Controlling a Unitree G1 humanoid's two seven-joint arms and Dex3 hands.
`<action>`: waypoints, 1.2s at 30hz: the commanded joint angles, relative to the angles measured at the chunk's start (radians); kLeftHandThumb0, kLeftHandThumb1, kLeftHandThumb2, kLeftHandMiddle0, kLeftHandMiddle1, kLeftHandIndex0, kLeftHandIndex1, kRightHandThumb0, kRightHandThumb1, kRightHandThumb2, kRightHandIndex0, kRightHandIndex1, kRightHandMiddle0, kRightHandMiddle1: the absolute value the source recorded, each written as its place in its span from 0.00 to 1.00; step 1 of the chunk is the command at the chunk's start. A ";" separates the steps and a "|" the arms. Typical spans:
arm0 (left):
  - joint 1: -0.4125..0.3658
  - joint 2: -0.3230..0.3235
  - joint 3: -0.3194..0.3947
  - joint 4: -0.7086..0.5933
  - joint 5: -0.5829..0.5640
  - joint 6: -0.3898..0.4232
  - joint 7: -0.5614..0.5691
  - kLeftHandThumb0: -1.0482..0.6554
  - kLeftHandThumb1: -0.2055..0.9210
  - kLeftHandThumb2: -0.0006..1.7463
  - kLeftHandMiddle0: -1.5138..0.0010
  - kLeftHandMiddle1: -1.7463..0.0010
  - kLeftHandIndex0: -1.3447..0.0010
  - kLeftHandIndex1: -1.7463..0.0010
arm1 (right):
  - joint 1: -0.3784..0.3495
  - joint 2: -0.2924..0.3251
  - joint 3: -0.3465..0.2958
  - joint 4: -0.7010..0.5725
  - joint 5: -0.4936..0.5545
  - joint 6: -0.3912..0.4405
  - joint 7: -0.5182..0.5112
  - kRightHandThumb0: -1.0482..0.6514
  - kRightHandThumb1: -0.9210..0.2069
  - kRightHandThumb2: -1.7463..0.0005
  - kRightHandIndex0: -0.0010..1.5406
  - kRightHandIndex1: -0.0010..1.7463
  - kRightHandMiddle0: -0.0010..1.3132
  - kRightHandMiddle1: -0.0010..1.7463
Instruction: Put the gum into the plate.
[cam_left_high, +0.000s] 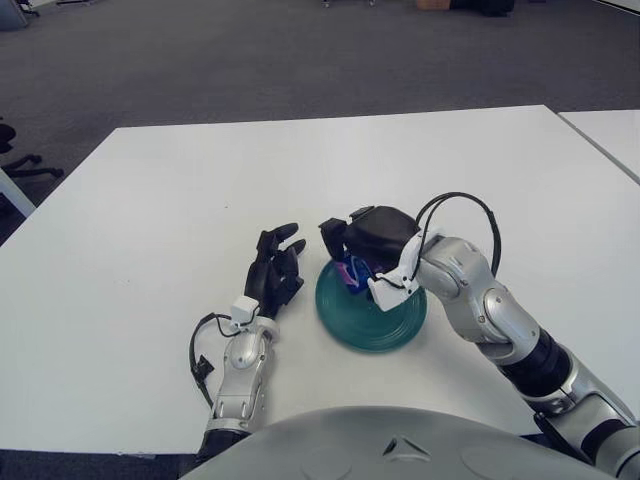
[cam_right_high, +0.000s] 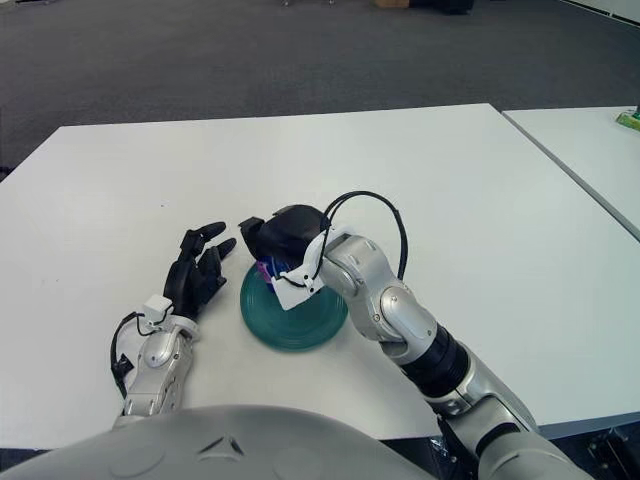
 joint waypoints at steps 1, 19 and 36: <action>-0.006 -0.024 -0.004 -0.007 0.013 0.005 0.020 0.12 1.00 0.48 0.78 0.62 0.92 0.37 | 0.003 -0.007 -0.009 0.016 0.004 -0.028 -0.007 0.38 0.30 0.44 0.66 1.00 0.32 1.00; -0.017 -0.026 0.002 0.004 -0.036 0.022 0.028 0.12 1.00 0.51 0.79 0.63 0.91 0.40 | 0.023 -0.016 -0.051 0.105 0.016 -0.134 -0.119 0.22 0.01 0.63 0.25 0.96 0.07 0.76; -0.015 -0.002 -0.003 0.010 -0.007 -0.039 0.010 0.08 1.00 0.57 0.83 0.92 1.00 0.59 | 0.086 -0.036 -0.149 0.062 0.142 -0.062 -0.021 0.01 0.00 0.52 0.07 0.02 0.00 0.13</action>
